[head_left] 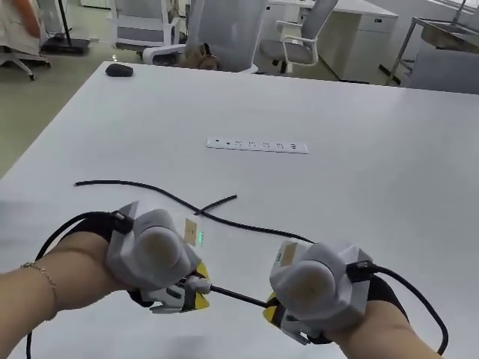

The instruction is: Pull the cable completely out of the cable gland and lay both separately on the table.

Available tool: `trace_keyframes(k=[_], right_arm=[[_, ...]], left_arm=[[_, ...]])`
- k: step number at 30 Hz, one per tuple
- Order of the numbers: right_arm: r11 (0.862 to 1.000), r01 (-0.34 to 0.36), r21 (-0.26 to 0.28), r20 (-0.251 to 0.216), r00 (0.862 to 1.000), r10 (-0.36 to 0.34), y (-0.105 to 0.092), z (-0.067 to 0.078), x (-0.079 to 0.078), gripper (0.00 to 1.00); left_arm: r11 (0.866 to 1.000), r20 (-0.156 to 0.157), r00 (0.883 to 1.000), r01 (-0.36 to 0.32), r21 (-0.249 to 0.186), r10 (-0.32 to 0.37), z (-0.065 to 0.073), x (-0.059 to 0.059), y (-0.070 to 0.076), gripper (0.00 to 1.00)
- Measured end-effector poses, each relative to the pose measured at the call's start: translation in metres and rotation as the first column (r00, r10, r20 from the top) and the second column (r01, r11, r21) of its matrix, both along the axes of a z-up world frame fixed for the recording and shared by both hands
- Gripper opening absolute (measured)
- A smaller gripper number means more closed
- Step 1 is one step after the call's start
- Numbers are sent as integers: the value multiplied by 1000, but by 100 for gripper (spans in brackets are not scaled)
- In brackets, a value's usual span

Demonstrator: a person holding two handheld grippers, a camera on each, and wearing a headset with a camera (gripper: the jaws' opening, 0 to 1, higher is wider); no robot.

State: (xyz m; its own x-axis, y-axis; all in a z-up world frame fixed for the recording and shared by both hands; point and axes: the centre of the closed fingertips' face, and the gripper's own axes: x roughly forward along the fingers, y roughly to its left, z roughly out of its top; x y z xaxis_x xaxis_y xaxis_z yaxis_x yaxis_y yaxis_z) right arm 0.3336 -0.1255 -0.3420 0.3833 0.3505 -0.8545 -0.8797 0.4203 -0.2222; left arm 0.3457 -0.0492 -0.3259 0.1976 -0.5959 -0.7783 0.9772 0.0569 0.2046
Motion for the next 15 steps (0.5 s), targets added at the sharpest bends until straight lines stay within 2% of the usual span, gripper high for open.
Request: trace_keyframes(k=[1, 2, 4, 6, 7, 9, 10, 11, 13, 15], right_arm=[[1000, 9, -8, -5, 1000, -9, -3, -2, 0, 5], [999, 27, -21, -15, 1000, -27, -7, -4, 0, 5], [999, 36, -34, -24, 999, -37, -9, -5, 0, 6], [998, 7, -56, -20, 1000, -9, -8, -6, -2, 9], [1000, -9, -25, -18, 1000, 9, -1, -5, -3, 13], [997, -39, 66, -23, 999, 41, 19, 2, -7, 20], [994, -58, 91, -17, 998, 60, 25, 5, -8, 21], [988, -102, 120, 10, 995, 101, 35, 12, -9, 23], [977, -136, 165, 37, 991, 132, 45, 20, -11, 21], [974, -156, 165, 45, 988, 151, 47, 22, -13, 19]], left_arm=[[1000, -3, 1000, -17, -10, 17, 1, -1, 0, 19], [998, -23, 998, -56, -33, 56, 3, -2, -3, 19], [996, -31, 997, -76, -52, 74, 6, -5, -9, 19], [996, -9, 997, -79, -32, 79, 5, -8, -13, 19], [995, -4, 996, -94, -19, 94, 4, -9, -15, 19], [994, -5, 994, -109, -25, 109, 3, -14, -20, 19], [993, -5, 994, -113, -28, 113, 2, -16, -22, 19], [993, -7, 993, -114, -28, 114, 1, -19, -25, 19], [995, -4, 995, -103, -9, 103, -2, -25, -26, 19], [995, 18, 995, -100, 12, 99, -2, -25, -24, 19]])
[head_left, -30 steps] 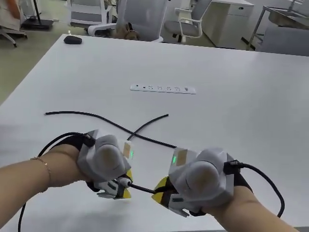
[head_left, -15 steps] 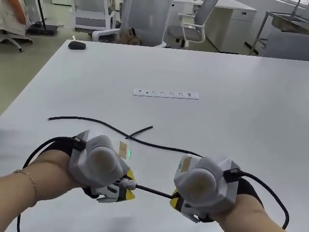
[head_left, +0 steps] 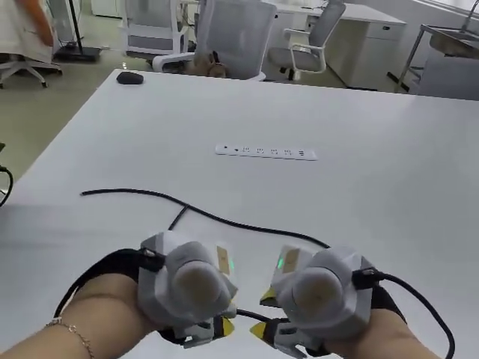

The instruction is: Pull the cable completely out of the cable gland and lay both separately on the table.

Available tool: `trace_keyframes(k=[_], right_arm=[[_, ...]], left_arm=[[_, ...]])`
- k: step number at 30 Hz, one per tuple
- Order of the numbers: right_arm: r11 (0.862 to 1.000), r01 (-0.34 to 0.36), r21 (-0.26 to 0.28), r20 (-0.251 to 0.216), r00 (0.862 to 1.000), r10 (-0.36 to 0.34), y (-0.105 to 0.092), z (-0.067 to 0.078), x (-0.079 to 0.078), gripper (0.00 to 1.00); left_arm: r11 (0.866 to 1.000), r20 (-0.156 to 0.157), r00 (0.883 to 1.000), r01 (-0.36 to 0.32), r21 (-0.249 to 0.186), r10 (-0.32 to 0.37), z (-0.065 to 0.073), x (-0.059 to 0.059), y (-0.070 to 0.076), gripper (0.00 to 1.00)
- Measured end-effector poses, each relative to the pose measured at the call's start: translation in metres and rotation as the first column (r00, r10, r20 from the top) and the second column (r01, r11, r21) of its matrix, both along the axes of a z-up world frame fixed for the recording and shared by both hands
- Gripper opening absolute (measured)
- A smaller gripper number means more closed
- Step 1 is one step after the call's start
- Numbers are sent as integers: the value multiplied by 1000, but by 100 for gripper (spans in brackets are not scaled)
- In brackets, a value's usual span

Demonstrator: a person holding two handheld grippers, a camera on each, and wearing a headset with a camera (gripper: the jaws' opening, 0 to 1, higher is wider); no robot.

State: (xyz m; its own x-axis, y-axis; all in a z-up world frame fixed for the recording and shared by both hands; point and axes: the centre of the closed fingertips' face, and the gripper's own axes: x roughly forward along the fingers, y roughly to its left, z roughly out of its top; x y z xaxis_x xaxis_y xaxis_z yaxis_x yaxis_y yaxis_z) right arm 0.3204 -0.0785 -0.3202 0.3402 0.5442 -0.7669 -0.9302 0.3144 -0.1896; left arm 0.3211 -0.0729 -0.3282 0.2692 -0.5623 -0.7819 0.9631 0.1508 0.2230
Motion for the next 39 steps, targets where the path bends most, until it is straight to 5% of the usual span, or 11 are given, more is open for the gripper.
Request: trace_keyframes(k=[4, 8, 14, 24, 29, 33, 39], right_arm=[[998, -67, -2, 8, 998, 67, 7, 0, -8, 4], [997, -68, -31, 9, 998, 69, 6, -7, -9, 3], [980, -47, -191, -2, 999, 47, -19, -26, -8, 3], [952, -26, -305, -1, 1000, 27, -38, -38, -6, 3], [953, -53, -299, -13, 999, 51, -33, -38, -10, 12], [984, -81, -161, -13, 997, 80, -8, -25, -14, 14], [989, -88, -118, -1, 996, 88, -1, -18, -14, 9]], left_arm=[[999, 13, 999, -39, -19, 40, 4, 5, 2, 19], [999, 33, 999, -32, -14, 32, -1, 1, 4, 19], [999, 68, 998, 12, 52, -16, -15, 1, 12, 19], [997, 72, 997, 2, 74, -7, -17, 3, 19, 18], [994, 70, 997, 21, 105, -28, -22, 0, 21, 18], [995, 78, 996, 25, 95, -32, -20, 1, 20, 18], [996, 95, 995, 36, 78, -43, -16, 3, 16, 18]])
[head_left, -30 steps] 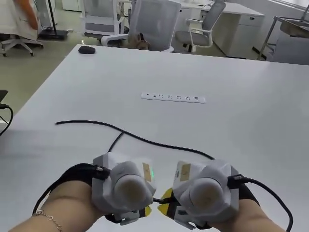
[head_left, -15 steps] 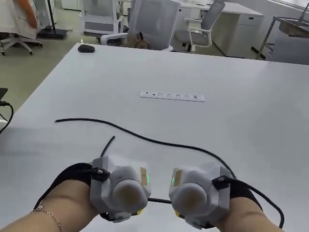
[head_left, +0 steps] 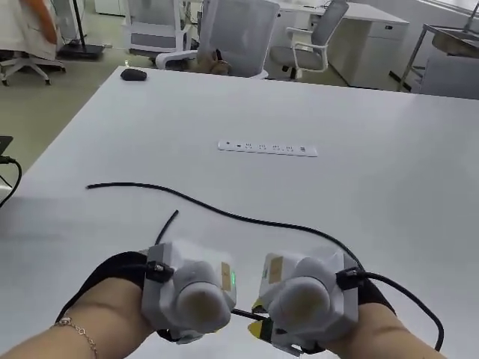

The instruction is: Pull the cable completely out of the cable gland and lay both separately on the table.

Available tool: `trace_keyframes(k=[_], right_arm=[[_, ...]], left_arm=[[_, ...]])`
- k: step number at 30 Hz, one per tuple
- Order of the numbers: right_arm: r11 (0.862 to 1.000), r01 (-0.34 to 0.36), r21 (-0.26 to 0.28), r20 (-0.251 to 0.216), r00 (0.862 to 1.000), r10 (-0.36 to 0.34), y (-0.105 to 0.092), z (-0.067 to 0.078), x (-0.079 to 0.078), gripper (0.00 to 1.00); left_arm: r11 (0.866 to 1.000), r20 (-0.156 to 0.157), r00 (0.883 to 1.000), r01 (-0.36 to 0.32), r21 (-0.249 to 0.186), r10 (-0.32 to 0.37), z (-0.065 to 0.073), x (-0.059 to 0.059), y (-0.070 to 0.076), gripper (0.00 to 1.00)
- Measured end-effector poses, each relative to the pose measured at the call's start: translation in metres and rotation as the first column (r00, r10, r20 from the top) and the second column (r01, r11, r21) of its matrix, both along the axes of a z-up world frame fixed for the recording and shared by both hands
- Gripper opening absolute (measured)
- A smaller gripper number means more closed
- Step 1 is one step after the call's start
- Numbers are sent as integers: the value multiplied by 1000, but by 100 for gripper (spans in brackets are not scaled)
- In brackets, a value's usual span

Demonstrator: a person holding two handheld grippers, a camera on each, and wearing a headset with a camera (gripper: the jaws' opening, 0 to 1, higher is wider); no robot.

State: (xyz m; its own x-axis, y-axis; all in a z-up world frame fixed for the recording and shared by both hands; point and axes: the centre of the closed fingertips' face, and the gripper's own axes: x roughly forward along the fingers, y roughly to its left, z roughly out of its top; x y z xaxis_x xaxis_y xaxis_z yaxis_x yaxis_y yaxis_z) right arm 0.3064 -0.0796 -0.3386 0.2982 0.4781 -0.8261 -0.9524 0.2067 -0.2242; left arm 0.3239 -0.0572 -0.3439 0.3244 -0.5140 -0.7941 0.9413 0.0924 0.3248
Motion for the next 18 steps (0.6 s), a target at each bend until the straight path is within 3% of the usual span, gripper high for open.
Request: trace_keyframes(k=[1, 7, 18], right_arm=[[1000, -3, -3, 0, 1000, 3, -1, 0, 0, 4], [1000, -7, -12, -9, 1000, 7, -2, -3, -2, 3], [984, 123, -128, -47, 990, -130, -36, -19, 7, 4]], left_arm=[[1000, 0, 1000, 3, -6, -3, 1, 0, -1, 18], [1000, 1, 1000, 10, -4, -10, 0, 0, -2, 18], [1000, 4, 1000, 2, -11, -2, 2, 2, -2, 18]])
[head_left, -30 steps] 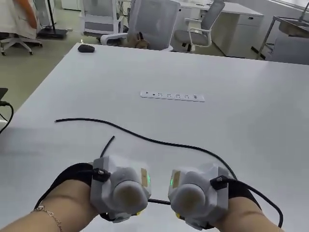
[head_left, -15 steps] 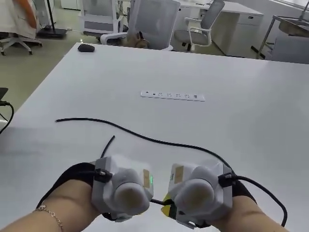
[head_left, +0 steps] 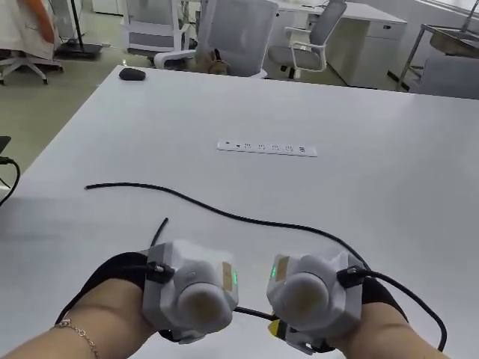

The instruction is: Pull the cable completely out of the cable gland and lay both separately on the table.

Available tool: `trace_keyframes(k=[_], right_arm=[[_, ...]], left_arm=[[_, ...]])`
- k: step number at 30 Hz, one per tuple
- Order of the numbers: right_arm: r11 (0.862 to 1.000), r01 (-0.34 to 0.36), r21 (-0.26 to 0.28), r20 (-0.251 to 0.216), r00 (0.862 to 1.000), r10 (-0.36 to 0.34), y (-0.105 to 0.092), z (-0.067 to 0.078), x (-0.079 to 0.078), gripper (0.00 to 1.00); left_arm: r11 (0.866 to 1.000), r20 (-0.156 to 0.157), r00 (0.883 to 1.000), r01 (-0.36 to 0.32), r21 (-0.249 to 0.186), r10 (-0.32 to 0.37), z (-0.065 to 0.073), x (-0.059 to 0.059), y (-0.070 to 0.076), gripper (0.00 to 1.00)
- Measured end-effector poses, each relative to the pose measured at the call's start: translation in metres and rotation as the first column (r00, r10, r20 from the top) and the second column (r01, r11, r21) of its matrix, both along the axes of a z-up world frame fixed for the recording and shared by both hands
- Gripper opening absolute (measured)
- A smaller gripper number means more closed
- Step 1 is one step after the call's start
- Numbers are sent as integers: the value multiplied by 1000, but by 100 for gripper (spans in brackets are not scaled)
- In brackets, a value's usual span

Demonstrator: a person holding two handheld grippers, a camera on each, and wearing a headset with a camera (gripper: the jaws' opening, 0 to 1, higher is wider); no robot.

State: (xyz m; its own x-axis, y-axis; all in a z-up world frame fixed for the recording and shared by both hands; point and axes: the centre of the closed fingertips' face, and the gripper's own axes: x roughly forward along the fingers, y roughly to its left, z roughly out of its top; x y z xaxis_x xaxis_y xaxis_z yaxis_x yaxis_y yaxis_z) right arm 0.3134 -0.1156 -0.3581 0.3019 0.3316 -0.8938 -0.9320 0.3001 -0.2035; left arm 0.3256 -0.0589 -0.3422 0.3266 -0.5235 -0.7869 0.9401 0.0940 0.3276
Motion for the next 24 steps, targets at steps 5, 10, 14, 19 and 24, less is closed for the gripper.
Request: trace_keyframes(k=[5, 10, 14, 19, 24], right_arm=[[995, -16, -100, 14, 1000, 18, -11, -7, 0, 4], [997, -47, -64, 2, 999, 48, -2, -4, -4, 10], [997, -56, 52, -24, 998, 58, 17, 3, -10, 15], [986, -73, 147, -20, 997, 76, 33, 15, -12, 14], [983, -93, 158, -6, 995, 96, 36, 16, -12, 8]], left_arm=[[1000, -2, 1000, -7, -8, 7, 1, 1, 1, 18], [1000, -3, 1000, -6, -2, 6, 0, 0, 2, 18], [1000, -3, 1000, -7, -5, 7, 0, 1, 2, 18], [1000, -4, 1000, -2, -3, 2, 0, 0, 2, 18], [1000, -5, 1000, 7, 3, -7, -1, -1, 1, 18]])
